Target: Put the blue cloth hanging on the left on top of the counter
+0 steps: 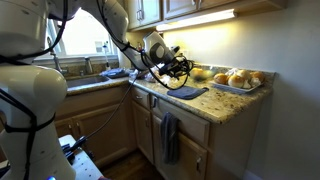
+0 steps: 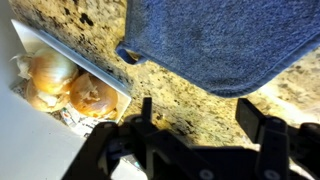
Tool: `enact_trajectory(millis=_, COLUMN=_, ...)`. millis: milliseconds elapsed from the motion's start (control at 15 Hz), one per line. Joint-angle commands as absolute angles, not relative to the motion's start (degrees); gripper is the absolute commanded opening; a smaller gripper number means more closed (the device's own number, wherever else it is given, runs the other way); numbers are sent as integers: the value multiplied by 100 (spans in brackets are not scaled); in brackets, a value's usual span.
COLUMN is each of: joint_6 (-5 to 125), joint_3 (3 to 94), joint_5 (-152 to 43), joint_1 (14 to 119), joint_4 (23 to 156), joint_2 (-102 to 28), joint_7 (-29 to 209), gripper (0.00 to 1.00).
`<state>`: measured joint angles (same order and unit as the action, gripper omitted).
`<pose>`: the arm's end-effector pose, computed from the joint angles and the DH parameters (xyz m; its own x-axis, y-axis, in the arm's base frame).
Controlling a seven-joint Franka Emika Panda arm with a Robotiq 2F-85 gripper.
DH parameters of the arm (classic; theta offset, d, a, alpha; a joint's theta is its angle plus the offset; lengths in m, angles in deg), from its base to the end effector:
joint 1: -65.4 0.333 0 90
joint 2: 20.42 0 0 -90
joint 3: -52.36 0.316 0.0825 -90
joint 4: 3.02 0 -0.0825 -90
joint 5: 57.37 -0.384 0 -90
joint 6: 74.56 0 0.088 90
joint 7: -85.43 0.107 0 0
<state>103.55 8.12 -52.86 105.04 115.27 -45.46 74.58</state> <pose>0.6382 -0.0053 0.3574 0.7380 0.4181 0.5296 0.1701 -0.8748 0.4536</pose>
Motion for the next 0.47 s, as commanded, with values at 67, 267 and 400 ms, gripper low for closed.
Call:
enact_trajectory(millis=67, joint_6=10243, joint_3=726, joint_5=-5286, joint_1=10633, joint_4=11528, joint_2=-4515, joint_7=7472, gripper=99)
enact_trajectory(millis=267, joint_6=10224, joint_3=692, joint_5=-5286, joint_1=10669, joint_4=11539, joint_2=-4501, joint_7=7474, gripper=100)
enact_trajectory(millis=400, joint_6=10224, joint_3=684, joint_5=-5286, joint_1=10669, joint_4=11543, joint_2=-4501, joint_7=7474, gripper=100)
